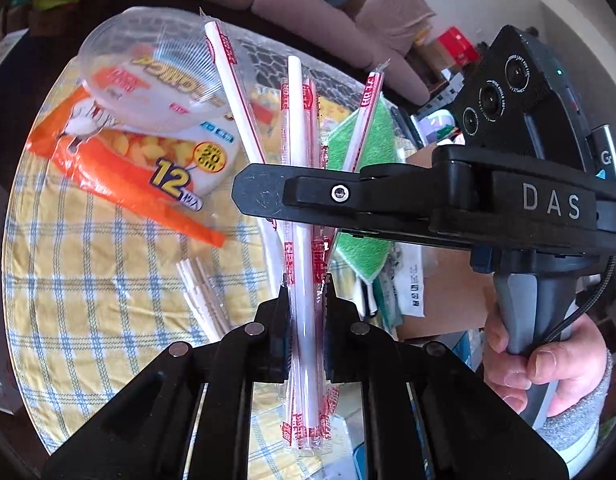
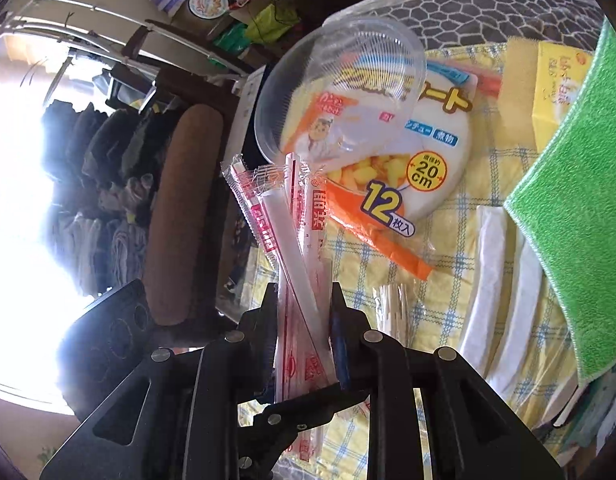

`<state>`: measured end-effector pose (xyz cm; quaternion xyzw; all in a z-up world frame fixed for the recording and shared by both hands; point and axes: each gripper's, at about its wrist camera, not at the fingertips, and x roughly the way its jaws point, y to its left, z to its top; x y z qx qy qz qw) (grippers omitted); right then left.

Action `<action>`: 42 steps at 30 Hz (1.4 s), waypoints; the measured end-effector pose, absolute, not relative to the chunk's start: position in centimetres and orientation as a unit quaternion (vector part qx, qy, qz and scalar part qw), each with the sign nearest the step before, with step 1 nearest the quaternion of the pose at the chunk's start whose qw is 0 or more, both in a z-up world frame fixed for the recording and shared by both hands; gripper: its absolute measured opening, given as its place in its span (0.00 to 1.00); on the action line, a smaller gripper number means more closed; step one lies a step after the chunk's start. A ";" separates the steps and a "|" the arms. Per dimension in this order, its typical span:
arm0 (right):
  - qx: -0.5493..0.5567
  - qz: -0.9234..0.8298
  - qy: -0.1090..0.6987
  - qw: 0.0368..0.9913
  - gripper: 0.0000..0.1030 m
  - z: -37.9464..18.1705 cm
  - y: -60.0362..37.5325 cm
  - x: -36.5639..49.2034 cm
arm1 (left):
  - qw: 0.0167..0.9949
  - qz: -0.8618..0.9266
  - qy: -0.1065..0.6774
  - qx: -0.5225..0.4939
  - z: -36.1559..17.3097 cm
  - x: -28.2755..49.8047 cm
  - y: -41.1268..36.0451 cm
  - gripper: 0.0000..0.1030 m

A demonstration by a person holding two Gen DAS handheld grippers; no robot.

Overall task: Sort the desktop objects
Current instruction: 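Carry both straw bundles over the cardboard box with both tools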

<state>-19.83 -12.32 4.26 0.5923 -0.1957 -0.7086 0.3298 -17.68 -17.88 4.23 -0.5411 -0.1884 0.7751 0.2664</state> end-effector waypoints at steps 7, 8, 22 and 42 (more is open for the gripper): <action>0.549 -0.745 -0.218 0.308 0.22 10.8 -2.7 -19.8 | 0.308 0.773 -0.161 -0.531 9.9 -19.1 -7.9 0.10; 0.545 -0.750 -0.222 0.301 0.22 11.4 -0.9 -19.6 | 0.316 0.770 -0.159 -0.531 10.4 -19.5 -5.8 0.10; 0.510 -0.783 -0.313 0.172 0.22 12.1 29.1 -17.0 | 0.410 0.702 -0.090 -0.575 10.9 -19.7 23.6 0.10; 0.581 -0.726 -0.338 0.145 0.29 1.1 37.0 -23.3 | 0.347 0.660 -0.163 -0.646 -1.6 -25.5 29.4 0.13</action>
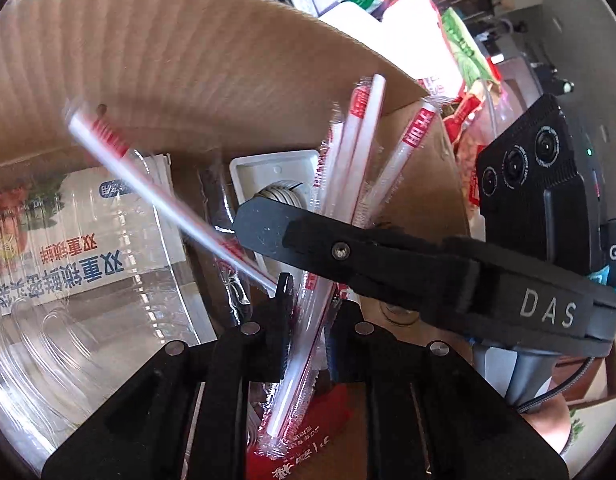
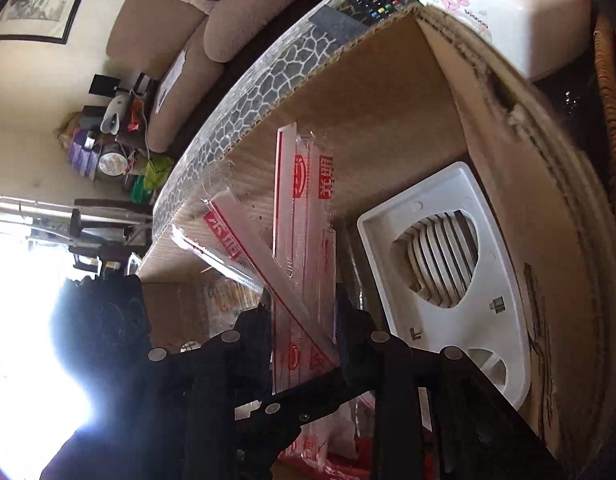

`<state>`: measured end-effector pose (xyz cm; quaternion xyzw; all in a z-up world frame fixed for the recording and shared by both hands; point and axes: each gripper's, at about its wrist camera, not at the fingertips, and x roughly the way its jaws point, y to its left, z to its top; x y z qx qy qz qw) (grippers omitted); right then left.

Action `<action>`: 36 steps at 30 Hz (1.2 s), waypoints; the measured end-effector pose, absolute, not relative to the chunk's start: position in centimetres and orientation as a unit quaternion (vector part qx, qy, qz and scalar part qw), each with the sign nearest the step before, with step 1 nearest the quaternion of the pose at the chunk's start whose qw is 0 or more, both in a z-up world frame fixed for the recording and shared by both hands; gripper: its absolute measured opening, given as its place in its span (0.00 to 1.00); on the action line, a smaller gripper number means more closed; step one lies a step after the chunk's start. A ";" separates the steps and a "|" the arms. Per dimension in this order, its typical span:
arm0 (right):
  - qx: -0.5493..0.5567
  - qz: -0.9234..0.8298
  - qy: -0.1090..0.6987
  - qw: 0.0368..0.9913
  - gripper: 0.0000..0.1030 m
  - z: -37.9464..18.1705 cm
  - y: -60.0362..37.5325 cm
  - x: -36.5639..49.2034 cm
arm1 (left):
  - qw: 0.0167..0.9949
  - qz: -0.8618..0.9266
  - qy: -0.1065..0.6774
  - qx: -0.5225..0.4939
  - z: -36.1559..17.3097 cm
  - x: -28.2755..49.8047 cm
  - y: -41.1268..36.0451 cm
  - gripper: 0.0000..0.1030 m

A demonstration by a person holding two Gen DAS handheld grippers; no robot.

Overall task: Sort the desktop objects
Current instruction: 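Carry both straw bundles over the cardboard box with both tools, then lower the straws into the box and open both tools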

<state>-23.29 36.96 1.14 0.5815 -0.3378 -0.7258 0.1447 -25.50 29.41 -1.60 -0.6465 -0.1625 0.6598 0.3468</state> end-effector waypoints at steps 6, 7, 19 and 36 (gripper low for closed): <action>0.598 -0.728 -0.312 0.123 0.37 0.9 36.9 -23.1 | 0.333 0.646 -0.195 -0.658 -3.1 -25.5 28.8 0.14; 0.598 -0.731 -0.307 0.118 0.48 1.2 37.0 -23.1 | 0.330 0.647 -0.200 -0.657 -3.1 -25.6 28.6 0.14; 0.571 -0.798 -0.163 0.102 0.55 7.5 36.2 -21.5 | 0.287 0.630 -0.305 -0.654 -4.6 -26.1 27.2 0.30; 0.557 -0.805 -0.168 0.114 0.56 7.6 36.8 -19.6 | 0.322 0.677 -0.217 -0.625 3.4 -24.1 20.9 0.70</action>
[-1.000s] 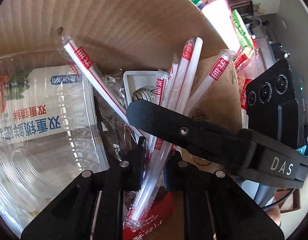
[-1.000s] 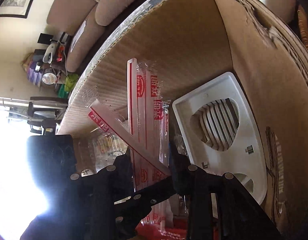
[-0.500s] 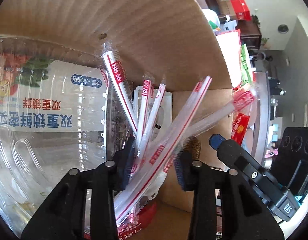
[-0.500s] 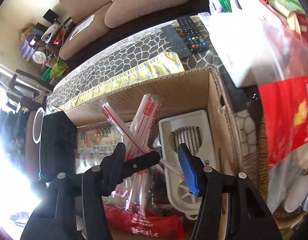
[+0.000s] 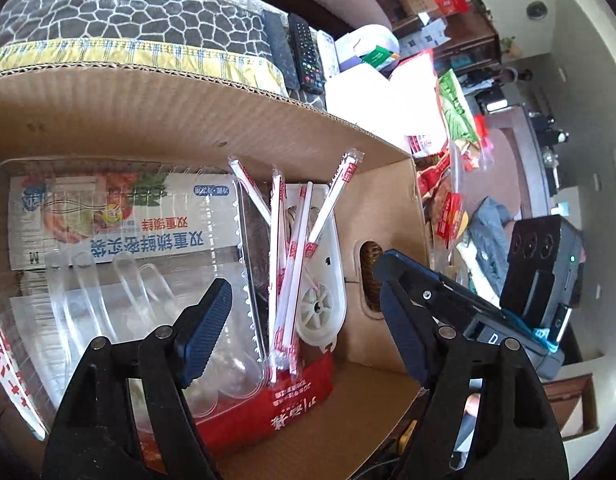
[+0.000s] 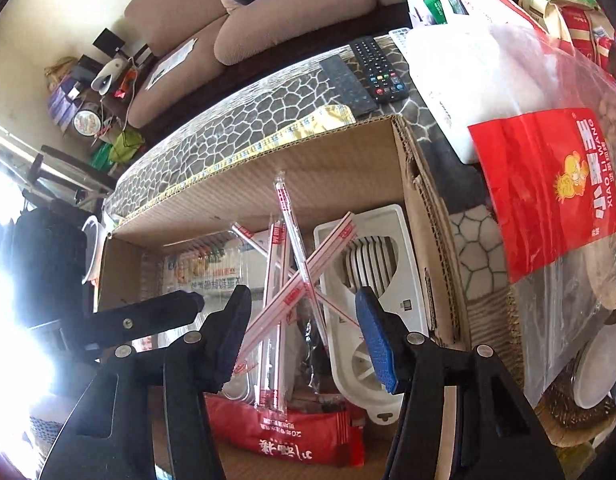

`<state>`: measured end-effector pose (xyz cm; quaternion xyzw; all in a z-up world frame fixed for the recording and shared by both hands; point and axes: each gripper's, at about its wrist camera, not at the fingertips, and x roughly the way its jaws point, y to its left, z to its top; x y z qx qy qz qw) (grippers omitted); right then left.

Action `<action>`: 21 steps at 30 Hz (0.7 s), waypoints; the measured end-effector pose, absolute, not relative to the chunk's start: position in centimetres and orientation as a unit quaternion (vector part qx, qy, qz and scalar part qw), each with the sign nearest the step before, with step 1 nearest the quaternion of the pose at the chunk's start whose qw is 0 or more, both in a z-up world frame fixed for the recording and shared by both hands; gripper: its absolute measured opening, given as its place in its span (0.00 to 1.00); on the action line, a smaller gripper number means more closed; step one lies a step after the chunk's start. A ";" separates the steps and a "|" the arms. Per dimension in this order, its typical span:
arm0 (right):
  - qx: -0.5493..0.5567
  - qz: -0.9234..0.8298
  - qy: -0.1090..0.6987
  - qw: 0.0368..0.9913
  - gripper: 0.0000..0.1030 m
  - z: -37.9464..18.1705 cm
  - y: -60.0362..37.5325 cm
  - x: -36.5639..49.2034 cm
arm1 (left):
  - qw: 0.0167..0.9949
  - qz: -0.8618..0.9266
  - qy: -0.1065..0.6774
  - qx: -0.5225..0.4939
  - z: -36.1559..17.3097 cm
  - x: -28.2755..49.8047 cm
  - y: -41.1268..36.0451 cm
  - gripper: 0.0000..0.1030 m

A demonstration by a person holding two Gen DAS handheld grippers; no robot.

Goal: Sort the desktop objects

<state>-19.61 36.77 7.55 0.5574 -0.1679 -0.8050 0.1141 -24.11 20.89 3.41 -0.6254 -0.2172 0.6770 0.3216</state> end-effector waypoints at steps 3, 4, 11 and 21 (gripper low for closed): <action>0.566 -0.792 -0.189 0.131 0.55 6.6 35.8 -19.8 | 0.329 0.686 -0.188 -0.621 4.0 -23.2 19.9 0.58; 0.568 -0.796 -0.166 0.128 0.56 6.6 35.0 -19.8 | 0.333 0.685 -0.186 -0.620 4.2 -22.7 19.5 0.58; 0.600 -0.767 -0.193 0.120 0.55 3.0 33.4 -21.7 | 0.346 0.681 -0.199 -0.614 4.6 -21.3 18.3 0.54; 0.631 -0.759 -0.085 0.134 0.41 1.7 30.9 -22.4 | 0.363 0.681 -0.163 -0.614 4.4 -20.7 19.3 0.54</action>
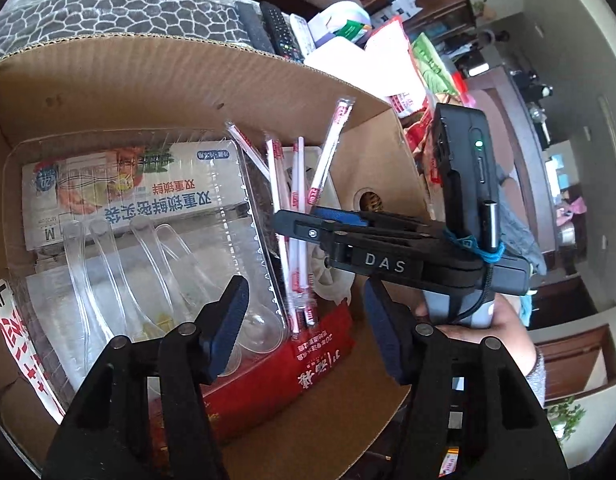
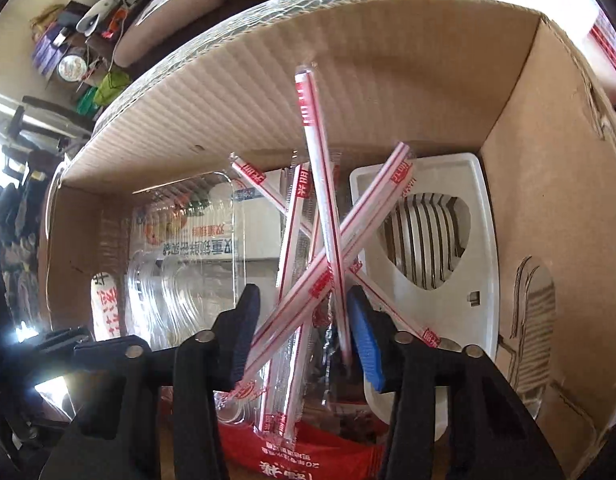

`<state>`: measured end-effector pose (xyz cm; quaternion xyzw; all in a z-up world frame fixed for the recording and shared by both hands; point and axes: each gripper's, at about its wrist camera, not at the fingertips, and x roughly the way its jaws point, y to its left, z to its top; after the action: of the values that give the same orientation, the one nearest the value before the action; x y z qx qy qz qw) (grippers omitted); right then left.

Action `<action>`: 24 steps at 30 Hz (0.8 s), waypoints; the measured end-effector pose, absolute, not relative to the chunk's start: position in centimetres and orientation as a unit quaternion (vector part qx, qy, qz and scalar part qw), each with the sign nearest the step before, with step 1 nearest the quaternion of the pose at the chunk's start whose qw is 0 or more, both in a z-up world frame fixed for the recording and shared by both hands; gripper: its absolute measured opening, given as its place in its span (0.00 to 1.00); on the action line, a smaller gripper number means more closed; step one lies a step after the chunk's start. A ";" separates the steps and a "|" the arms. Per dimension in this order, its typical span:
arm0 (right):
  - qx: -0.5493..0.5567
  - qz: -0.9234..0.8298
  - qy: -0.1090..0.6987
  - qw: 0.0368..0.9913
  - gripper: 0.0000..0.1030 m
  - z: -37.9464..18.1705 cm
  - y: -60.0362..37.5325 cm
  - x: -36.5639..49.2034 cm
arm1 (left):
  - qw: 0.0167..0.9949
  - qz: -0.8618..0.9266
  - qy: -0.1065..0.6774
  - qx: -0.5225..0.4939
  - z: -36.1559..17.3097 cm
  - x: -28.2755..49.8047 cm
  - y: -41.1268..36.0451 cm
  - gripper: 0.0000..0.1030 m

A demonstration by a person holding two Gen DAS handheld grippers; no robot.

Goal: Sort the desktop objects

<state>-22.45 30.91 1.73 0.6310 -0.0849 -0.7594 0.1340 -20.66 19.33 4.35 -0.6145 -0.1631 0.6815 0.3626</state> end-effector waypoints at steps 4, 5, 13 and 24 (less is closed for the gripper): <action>0.628 -0.763 -0.058 0.140 0.32 1.6 30.6 -22.1 | 0.364 0.684 -0.167 -0.609 4.8 -20.3 18.4 0.54; 0.626 -0.765 -0.055 0.140 0.31 1.5 30.5 -21.9 | 0.365 0.686 -0.168 -0.606 5.2 -20.1 18.0 0.55; 0.612 -0.778 0.012 0.146 0.30 1.6 28.2 -21.4 | 0.360 0.704 -0.173 -0.587 7.1 -19.0 14.3 0.56; 0.598 -0.784 0.077 0.146 0.30 2.2 26.5 -21.8 | 0.360 0.705 -0.169 -0.587 7.3 -18.9 14.1 0.57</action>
<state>-21.77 26.50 2.17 0.5980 0.0771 -0.7844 0.1457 -18.88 14.06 7.35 -0.5866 -0.1690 0.7055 0.3600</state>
